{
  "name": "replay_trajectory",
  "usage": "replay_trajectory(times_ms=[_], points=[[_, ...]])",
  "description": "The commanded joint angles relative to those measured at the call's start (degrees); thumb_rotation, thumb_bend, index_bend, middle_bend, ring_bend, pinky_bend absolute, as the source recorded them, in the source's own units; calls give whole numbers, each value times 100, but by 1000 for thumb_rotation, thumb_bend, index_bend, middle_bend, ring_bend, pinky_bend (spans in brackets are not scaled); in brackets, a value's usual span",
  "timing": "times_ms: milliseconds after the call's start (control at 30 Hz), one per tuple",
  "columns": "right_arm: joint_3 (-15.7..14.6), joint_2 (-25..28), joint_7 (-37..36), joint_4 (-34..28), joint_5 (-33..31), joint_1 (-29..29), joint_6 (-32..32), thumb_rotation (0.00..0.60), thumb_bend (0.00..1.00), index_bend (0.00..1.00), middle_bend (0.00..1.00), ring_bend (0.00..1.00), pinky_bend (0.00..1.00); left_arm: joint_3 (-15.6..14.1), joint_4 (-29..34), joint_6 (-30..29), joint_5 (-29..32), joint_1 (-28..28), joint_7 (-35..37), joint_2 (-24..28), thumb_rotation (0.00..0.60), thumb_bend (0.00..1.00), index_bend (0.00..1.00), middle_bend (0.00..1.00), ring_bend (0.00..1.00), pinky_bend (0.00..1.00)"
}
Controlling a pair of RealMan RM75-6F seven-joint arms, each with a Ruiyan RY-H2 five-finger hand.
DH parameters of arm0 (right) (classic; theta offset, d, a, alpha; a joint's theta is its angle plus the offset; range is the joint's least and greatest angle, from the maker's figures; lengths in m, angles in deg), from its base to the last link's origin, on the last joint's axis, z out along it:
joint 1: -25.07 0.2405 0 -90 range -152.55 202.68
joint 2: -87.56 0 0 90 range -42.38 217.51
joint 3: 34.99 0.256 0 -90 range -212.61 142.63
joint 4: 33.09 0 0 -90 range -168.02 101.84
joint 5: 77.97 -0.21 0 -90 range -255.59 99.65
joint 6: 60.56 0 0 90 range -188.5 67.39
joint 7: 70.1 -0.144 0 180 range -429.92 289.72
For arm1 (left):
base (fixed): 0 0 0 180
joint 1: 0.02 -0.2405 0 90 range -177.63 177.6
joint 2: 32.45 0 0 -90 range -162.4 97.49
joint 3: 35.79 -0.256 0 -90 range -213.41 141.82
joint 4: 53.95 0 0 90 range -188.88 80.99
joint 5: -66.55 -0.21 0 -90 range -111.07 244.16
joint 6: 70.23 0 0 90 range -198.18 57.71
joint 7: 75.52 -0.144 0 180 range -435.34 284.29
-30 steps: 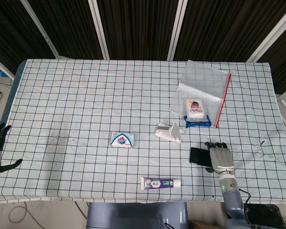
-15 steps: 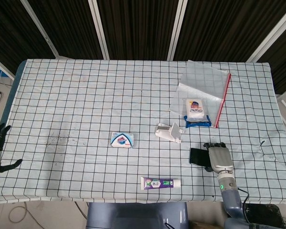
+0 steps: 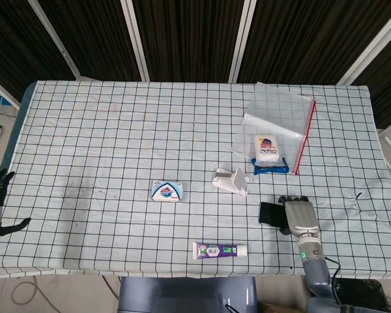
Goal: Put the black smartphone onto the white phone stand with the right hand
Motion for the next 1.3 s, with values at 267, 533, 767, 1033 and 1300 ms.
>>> replay_trajectory(times_ms=[267,533,767,1033,1300], points=[[-73,36,-33,-3,24,-27,16,600,343,373,529,391,254,-5,16,8,4,-4,32,14,600,0,0,0,0,0],[-103,54,-167,-5,181,-53,4,600,394,446,577,427,282,-7,25,8,7,-7,47,21,600,0,0,0,0,0],[-58,121,-395,-105,450,-75,-72,600,393,449,578,427,282,-6,45,26,24,-6,74,34,600,0,0,0,0,0],[75,276,-884,-239,839,-110,-162,600,393,453,582,427,282,-8,49,27,23,-8,87,35,600,0,0,0,0,0],[424,341,-1903,-294,1149,-187,-277,600,393,453,580,427,282,-9,50,26,20,-7,95,31,600,0,0,0,0,0]])
